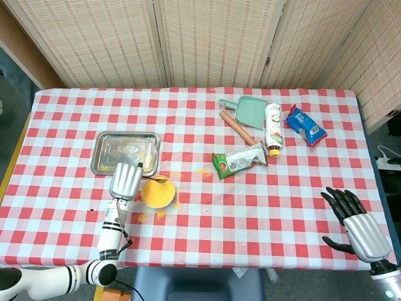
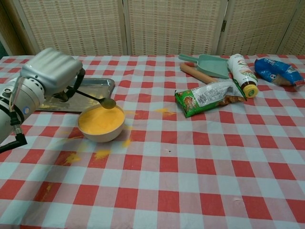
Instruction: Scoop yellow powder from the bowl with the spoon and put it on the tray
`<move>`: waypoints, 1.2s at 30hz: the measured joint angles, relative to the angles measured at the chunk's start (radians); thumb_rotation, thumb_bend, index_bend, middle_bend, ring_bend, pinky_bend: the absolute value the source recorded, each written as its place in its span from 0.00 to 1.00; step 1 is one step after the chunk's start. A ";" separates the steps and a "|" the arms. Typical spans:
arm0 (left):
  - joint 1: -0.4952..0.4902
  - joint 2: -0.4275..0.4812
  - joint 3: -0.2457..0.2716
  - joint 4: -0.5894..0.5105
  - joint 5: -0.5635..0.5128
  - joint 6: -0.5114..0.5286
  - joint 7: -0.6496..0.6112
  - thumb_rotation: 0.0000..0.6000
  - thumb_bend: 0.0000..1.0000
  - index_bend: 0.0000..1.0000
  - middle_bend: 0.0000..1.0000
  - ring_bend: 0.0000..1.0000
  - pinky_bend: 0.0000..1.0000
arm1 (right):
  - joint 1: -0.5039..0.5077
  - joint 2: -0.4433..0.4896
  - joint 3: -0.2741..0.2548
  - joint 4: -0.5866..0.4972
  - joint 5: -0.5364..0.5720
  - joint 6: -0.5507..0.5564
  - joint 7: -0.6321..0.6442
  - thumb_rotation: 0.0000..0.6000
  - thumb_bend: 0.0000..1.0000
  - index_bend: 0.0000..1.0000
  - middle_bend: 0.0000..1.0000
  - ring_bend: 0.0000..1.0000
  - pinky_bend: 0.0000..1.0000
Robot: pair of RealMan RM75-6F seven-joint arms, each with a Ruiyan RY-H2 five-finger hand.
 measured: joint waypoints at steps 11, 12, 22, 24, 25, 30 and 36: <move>0.003 -0.010 0.049 0.051 0.016 -0.034 -0.055 1.00 0.78 0.93 1.00 1.00 1.00 | 0.000 0.006 -0.006 -0.003 -0.012 0.002 0.012 1.00 0.09 0.00 0.00 0.00 0.00; 0.005 -0.006 0.055 0.041 0.017 -0.035 -0.055 1.00 0.78 0.93 1.00 1.00 1.00 | 0.000 0.006 -0.007 -0.004 -0.015 0.004 0.012 1.00 0.09 0.00 0.00 0.00 0.00; 0.036 0.051 0.109 -0.099 0.021 -0.036 -0.046 1.00 0.78 0.93 1.00 1.00 1.00 | -0.007 0.006 -0.013 -0.006 -0.032 0.017 0.006 1.00 0.09 0.00 0.00 0.00 0.00; 0.040 0.063 0.114 -0.126 0.028 -0.029 -0.048 1.00 0.78 0.93 1.00 1.00 1.00 | -0.006 0.006 -0.014 -0.006 -0.033 0.016 0.006 1.00 0.09 0.00 0.00 0.00 0.00; 0.043 0.071 0.115 -0.143 0.035 -0.023 -0.050 1.00 0.78 0.93 1.00 1.00 1.00 | -0.006 0.006 -0.015 -0.006 -0.034 0.014 0.006 1.00 0.09 0.00 0.00 0.00 0.00; 0.044 0.092 0.104 -0.172 0.071 0.005 -0.067 1.00 0.78 0.93 1.00 1.00 1.00 | -0.004 0.006 -0.015 -0.006 -0.032 0.011 0.007 1.00 0.09 0.00 0.00 0.00 0.00; 0.026 0.082 0.072 -0.110 0.079 -0.001 -0.099 1.00 0.78 0.93 1.00 1.00 1.00 | -0.001 0.004 -0.010 -0.005 -0.020 0.001 0.003 1.00 0.09 0.00 0.00 0.00 0.00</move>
